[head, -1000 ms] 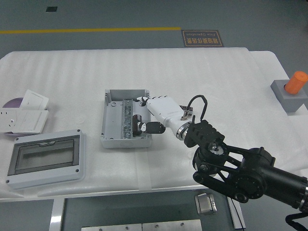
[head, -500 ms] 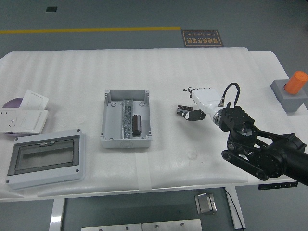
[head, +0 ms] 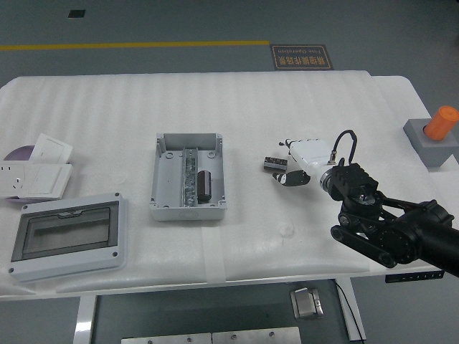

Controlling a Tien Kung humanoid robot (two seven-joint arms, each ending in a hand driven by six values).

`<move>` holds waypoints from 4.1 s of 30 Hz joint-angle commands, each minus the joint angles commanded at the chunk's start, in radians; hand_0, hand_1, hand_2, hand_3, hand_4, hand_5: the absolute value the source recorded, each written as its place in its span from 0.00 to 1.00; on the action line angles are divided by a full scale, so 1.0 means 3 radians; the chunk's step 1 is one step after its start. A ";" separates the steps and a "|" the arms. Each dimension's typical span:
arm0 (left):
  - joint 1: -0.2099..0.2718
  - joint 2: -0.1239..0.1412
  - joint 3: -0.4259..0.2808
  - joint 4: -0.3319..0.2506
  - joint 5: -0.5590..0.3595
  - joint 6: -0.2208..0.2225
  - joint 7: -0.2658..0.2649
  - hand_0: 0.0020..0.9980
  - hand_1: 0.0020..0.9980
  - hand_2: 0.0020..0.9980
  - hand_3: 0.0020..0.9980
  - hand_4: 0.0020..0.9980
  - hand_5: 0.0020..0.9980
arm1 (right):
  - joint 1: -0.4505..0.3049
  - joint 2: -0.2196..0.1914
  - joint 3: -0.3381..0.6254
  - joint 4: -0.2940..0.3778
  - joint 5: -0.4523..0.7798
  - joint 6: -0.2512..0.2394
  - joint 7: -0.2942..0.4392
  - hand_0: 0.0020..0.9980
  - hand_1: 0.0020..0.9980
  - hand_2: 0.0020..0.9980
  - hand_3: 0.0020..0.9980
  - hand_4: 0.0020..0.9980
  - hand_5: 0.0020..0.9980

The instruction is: Pick up the battery,place it into the box

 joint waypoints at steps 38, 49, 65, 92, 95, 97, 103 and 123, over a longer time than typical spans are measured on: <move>-0.0013 -0.0004 -0.0089 -0.0026 0.0099 0.0011 -0.0014 0.62 0.65 0.51 0.59 0.48 0.36 | 0.0003 0.0037 -0.0056 0.0052 -0.0063 -0.0055 0.0019 0.65 0.59 0.46 0.58 0.53 0.52; -0.0006 -0.0002 -0.0059 -0.0015 0.0065 0.0012 -0.0016 0.62 0.65 0.51 0.59 0.48 0.37 | -0.0039 -0.0044 0.0321 0.0790 -0.0153 -0.0057 -0.0070 0.64 0.60 0.45 0.58 0.53 0.52; 0.0009 -0.0003 -0.0020 -0.0011 0.0041 0.0004 -0.0009 0.62 0.65 0.51 0.59 0.48 0.37 | -0.0143 0.0355 0.0218 0.1428 -0.0125 -0.0006 -0.0154 0.65 0.59 0.46 0.63 0.54 0.53; 0.0023 -0.0002 -0.0013 0.0000 0.0015 -0.0007 -0.0002 0.62 0.65 0.51 0.59 0.48 0.37 | -0.0327 0.0090 0.0796 0.1082 -0.0203 -0.0039 -0.0112 0.79 0.82 0.84 0.90 0.67 0.55; 0.0035 -0.0004 -0.0011 0.0003 0.0005 -0.0007 -0.0001 0.62 0.65 0.51 0.59 0.48 0.37 | -0.0386 -0.0067 0.0998 0.1057 -0.0199 -0.0041 -0.0100 0.79 0.82 0.84 0.90 0.67 0.55; 0.0045 -0.0005 -0.0011 0.0005 0.0001 -0.0006 0.0000 0.62 0.65 0.51 0.59 0.48 0.37 | -0.0437 -0.0156 0.1132 0.1034 -0.0172 -0.0051 -0.0080 0.78 0.81 0.83 0.90 0.69 0.56; 0.0081 -0.0012 -0.0011 0.0006 -0.0011 -0.0007 0.0007 0.62 0.65 0.51 0.59 0.48 0.37 | -0.0652 -0.0337 0.1547 0.0935 -0.0069 -0.0075 0.0014 0.78 0.80 0.82 0.90 0.71 0.57; 0.0129 0.0012 -0.0022 0.0001 0.0006 -0.0005 0.0003 0.62 0.65 0.51 0.59 0.48 0.36 | -0.1165 -0.0420 0.2099 0.0992 -0.0036 -0.0130 0.0147 0.76 0.79 0.81 0.89 0.72 0.57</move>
